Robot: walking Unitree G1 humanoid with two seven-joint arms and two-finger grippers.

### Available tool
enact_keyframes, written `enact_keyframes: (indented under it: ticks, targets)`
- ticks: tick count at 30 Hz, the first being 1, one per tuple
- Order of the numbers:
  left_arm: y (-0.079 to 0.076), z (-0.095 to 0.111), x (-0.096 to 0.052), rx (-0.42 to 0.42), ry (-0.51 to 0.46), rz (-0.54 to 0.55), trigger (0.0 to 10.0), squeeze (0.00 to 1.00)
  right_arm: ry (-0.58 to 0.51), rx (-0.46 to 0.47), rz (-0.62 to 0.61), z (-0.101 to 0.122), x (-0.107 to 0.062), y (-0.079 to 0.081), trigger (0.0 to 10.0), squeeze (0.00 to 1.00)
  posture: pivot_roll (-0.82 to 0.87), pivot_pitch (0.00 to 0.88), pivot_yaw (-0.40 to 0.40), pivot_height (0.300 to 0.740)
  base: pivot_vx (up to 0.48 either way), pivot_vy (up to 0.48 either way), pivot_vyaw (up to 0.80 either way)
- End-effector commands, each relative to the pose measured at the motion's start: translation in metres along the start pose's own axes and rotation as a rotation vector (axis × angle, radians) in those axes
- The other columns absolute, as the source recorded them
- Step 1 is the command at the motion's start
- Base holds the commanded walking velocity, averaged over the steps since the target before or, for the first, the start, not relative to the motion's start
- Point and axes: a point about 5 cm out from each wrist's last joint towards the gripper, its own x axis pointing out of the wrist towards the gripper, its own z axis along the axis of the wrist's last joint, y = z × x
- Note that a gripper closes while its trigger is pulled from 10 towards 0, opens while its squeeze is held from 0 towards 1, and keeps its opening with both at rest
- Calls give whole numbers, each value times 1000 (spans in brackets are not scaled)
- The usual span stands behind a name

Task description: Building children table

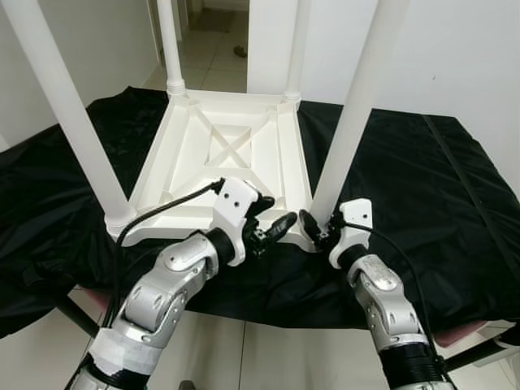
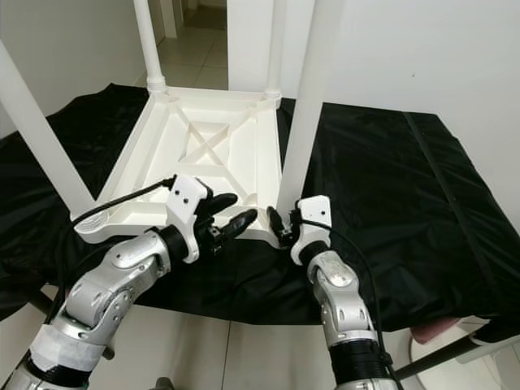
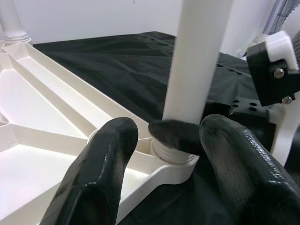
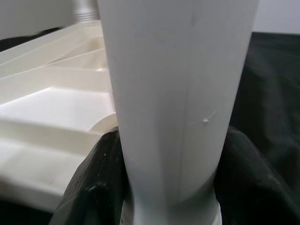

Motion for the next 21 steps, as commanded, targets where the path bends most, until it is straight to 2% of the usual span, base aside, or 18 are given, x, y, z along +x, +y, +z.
enact_keyframes:
  ticks: [1, 2, 4, 7, 11, 12, 13, 18, 19, 21]
  targets:
    - [-1, 0, 0, 3, -5, -60, 10000, 0, 20, -17, -69, -1, -1, -7, 0, 0, 1, 0, 12, 740, 0, 0, 0]
    - [-1, 1, 2, 2, -8, -60, 10000, 0, 35, 5, -162, -2, -3, -6, 0, 0, -1, 0, 12, 740, 0, 0, 0]
    - [-2, 1, 3, 1, -11, -64, 10000, 0, 50, 12, -202, -3, -4, -3, 0, 0, -1, 0, 12, 740, 0, 0, 0]
    - [-3, 1, 4, 2, -13, -70, 10000, 0, 55, 13, -210, -2, -4, 6, 0, 0, -4, 0, 13, 740, 0, 0, 0]
    - [-1, 1, 4, 3, -13, -67, 10000, 0, 50, 17, -236, 2, -6, 1, 0, 0, -8, 0, 10, 740, 0, 0, 0]
    - [-1, 1, 3, 2, -14, -67, 10000, 0, 50, 17, -240, 2, -6, 1, 4275, 0, -8, 0, 10, 740, 0, 0, 0]
    - [-1, 2, 3, 2, -15, -66, 10000, 0, 41, 18, -226, 5, -6, 1, 10000, 0, -8, 0, 10, 740, 0, 0, 0]
    - [-2, 1, 4, 1, -17, -66, 10000, 0, 10, 26, -177, 11, -5, 2, 10000, 0, -9, 0, 7, 740, 0, 0, 0]
    - [-3, 1, 3, 0, -17, -66, 10000, 0, -6, 36, -134, 14, -6, 2, 10000, 1000, -8, 0, 7, 740, 0, 0, 0]
    - [-3, 1, 3, -2, -18, -66, 10000, 0, -21, 48, -90, 16, -7, 1, 10000, 1000, -7, 0, 5, 740, 0, 0, 0]
